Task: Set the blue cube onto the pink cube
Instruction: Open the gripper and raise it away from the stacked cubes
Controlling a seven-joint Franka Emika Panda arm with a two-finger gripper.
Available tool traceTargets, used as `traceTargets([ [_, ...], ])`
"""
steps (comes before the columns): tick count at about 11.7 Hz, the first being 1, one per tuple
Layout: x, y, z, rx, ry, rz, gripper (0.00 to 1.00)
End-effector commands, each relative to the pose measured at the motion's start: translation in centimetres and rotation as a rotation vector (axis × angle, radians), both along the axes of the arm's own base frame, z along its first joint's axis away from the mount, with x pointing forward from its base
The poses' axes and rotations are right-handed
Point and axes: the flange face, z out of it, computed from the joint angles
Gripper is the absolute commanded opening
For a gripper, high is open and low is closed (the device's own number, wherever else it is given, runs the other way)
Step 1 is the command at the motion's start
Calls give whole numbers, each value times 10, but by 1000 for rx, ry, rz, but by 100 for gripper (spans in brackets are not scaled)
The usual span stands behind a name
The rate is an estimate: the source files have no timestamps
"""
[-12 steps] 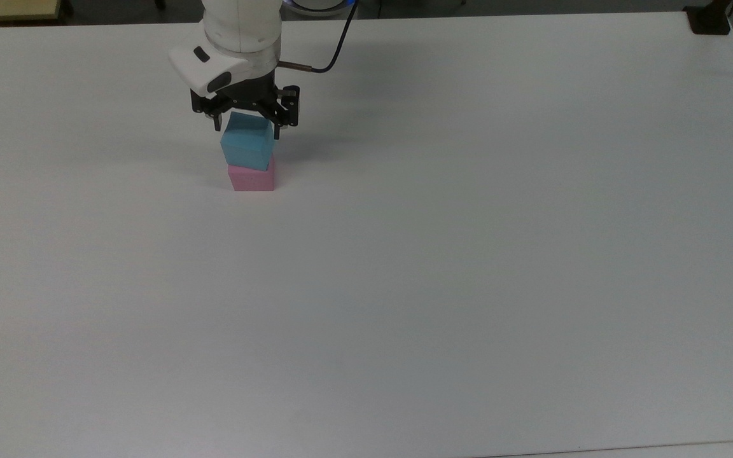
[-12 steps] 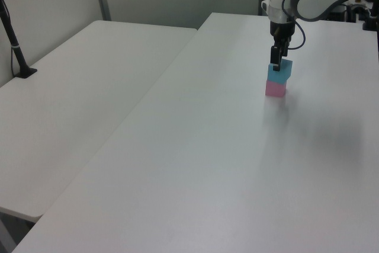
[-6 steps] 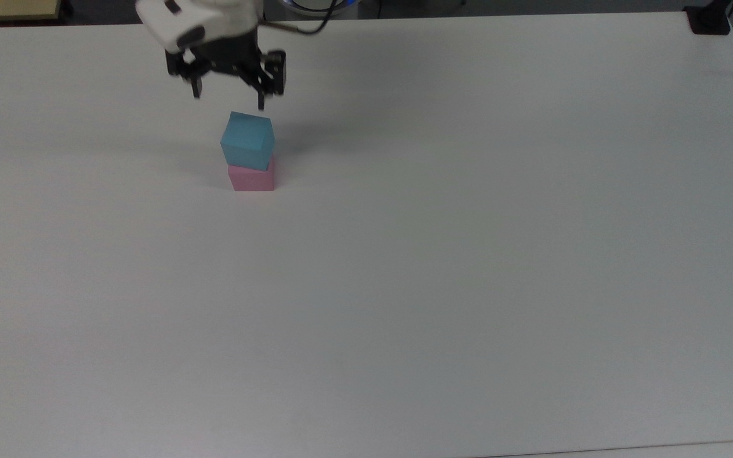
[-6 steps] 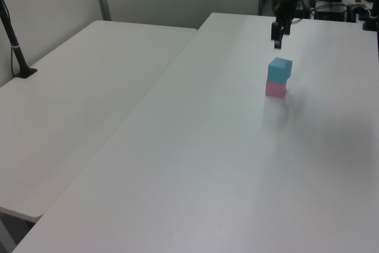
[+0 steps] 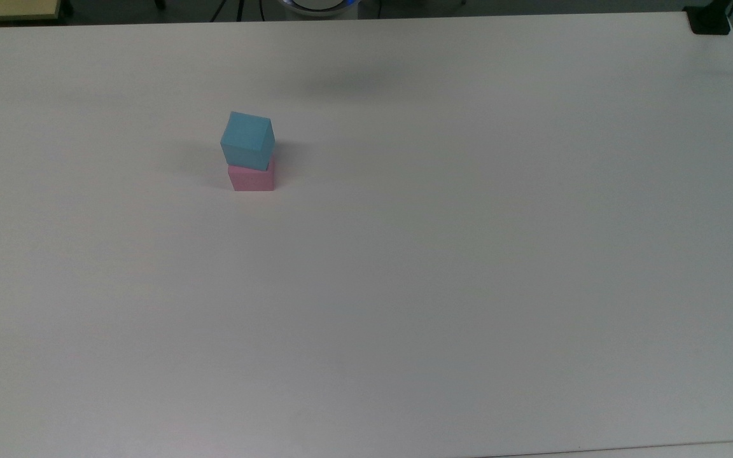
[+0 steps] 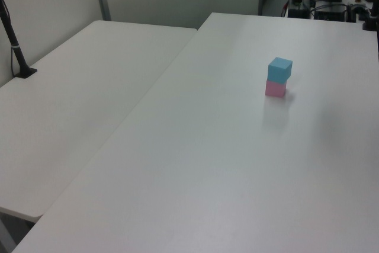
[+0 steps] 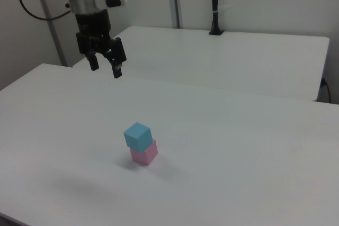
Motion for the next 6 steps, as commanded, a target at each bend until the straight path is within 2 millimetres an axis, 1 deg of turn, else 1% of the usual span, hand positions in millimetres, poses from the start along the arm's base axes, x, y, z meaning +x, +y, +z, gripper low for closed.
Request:
traceTargets([
  [1,7,-8,3,3,-60,84,100],
  [2,13,-12,2,-4,-84,141,100],
  [3,15,-12,1,-6,-88,161,100],
  [5,14,-13,1,-2,-80,141,100],
  [6,12,-16,1,-3,-79,136,100],
])
